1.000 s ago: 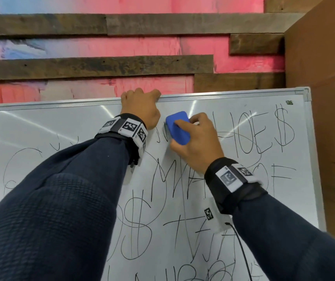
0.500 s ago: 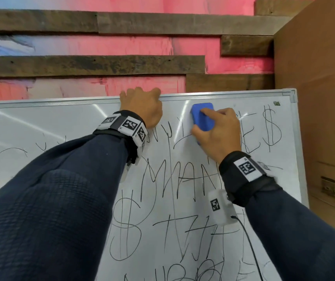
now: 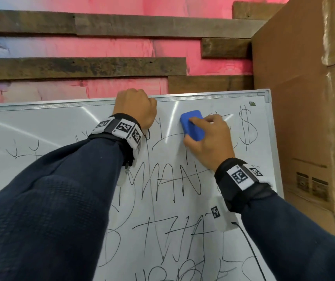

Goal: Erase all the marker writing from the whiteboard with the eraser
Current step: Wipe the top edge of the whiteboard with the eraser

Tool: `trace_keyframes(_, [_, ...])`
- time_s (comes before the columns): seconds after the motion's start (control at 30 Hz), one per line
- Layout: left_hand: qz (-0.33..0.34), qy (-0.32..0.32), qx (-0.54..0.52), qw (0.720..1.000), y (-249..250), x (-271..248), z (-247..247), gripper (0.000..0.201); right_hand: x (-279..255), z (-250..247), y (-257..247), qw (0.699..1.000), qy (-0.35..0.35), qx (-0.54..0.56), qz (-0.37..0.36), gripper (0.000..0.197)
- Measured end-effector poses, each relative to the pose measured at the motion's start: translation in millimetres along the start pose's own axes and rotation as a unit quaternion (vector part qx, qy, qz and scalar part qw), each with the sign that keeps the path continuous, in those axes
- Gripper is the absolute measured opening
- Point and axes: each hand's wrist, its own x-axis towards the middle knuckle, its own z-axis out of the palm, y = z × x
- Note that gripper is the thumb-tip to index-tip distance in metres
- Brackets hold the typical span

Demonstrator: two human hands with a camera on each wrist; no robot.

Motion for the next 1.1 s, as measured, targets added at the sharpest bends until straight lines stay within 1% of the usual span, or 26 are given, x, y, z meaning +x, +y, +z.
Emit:
trace_keyframes(0.03, [0.006,0.004,-0.007,1.0,-0.8,0.4,3.6,0.034,2.3,-1.4,2.3,0.999,0.024,0.018,0.032,0.043])
trace_keyframes(0.07, [0.002,0.009,-0.012,1.0,-1.7,1.1,7.3,0.036,2.8,-1.9,3.3,0.998,0.03,0.023,0.04,0.043])
trace_keyframes(0.1, [-0.003,0.011,-0.013,1.0,-1.8,1.5,11.3,0.04,0.9,-2.2,1.4,1.0,0.013,0.008,0.021,0.042])
trace_keyframes(0.17, [0.001,0.009,-0.004,1.0,-0.3,1.7,20.8,0.046,-4.5,0.8,-0.3,0.998,-0.031,-0.029,-0.045,0.043])
trace_keyframes(0.2, [0.002,0.004,0.001,1.0,1.4,1.6,23.7,0.046,-4.3,0.6,1.1,0.998,-0.032,-0.032,-0.052,0.043])
trace_keyframes(0.3, [-0.024,0.014,-0.014,1.0,7.0,3.6,22.2,0.051,6.8,-3.6,5.1,1.0,0.018,0.01,0.02,0.043])
trace_keyframes(0.33, [-0.032,0.016,-0.021,0.999,9.1,5.3,21.1,0.053,9.6,-3.2,2.3,1.0,0.02,0.012,0.016,0.042])
trace_keyframes(0.43, [-0.021,0.027,-0.049,0.998,20.1,9.8,12.5,0.056,10.6,4.4,-13.5,0.997,-0.036,-0.03,-0.065,0.041])
trace_keyframes(0.47, [-0.011,0.03,-0.051,0.998,24.1,10.5,8.7,0.054,11.2,6.7,-17.1,0.996,-0.042,-0.034,-0.07,0.04])
trace_keyframes(0.53, [0.001,0.025,-0.05,0.998,28.4,11.3,4.2,0.047,15.2,5.1,-17.0,0.999,-0.015,-0.024,-0.041,0.039])
trace_keyframes(0.63, [0.009,0.015,-0.064,0.998,27.1,13.5,6.0,0.034,19.5,-7.0,-2.7,0.999,0.037,-0.004,0.031,0.04])
trace_keyframes(0.7, [0.001,0.007,-0.065,0.998,29.0,12.8,9.1,0.038,20.8,-17.2,9.8,0.995,0.063,0.009,0.075,0.043])
trace_keyframes(0.73, [-0.009,-0.005,-0.053,0.999,31.0,11.8,11.1,0.042,20.1,-21.2,13.9,0.994,0.066,0.005,0.084,0.043])
trace_keyframes(0.77, [-0.018,-0.021,-0.036,0.999,34.1,10.1,13.1,0.043,17.9,-23.8,16.2,0.995,0.056,-0.008,0.079,0.043])
trace_keyframes(0.83, [-0.03,-0.042,-0.008,0.999,39.4,8.1,17.1,0.04,10.8,-24.6,18.1,0.999,0.016,-0.039,0.029,0.04])
trace_keyframes(0.87, [-0.035,-0.043,-0.011,0.998,41.3,7.6,17.7,0.04,6.7,-24.8,19.8,0.999,-0.002,-0.049,0.002,0.039])
trace_keyframes(0.9, [-0.04,-0.041,-0.023,0.998,43.0,7.3,17.1,0.039,4.9,-25.5,23.5,0.999,-0.006,-0.052,-0.009,0.039])
trace_keyframes(0.93, [-0.046,-0.04,-0.035,0.998,44.1,7.9,16.8,0.039,6.0,-27.9,28.5,0.999,0.009,-0.046,0.006,0.04])
trace_keyframes(1.0, [-0.059,-0.046,-0.051,0.996,47.0,8.5,14.3,0.041,12.7,-34.5,37.8,0.994,0.07,-0.01,0.078,0.044])
trace_keyframes(1.03, [-0.065,-0.049,-0.053,0.995,50.1,8.7,13.0,0.043,14.5,-37.0,40.5,0.991,0.085,0.002,0.099,0.045])
trace_keyframes(1.07, [-0.068,-0.049,-0.056,0.995,54.3,9.4,12.2,0.045,14.2,-37.8,40.9,0.993,0.075,-0.005,0.094,0.045])
trace_keyframes(1.1, [-0.068,-0.046,-0.059,0.995,58.8,10.5,11.9,0.045,11.9,-36.7,39.3,0.996,0.045,-0.023,0.07,0.045])
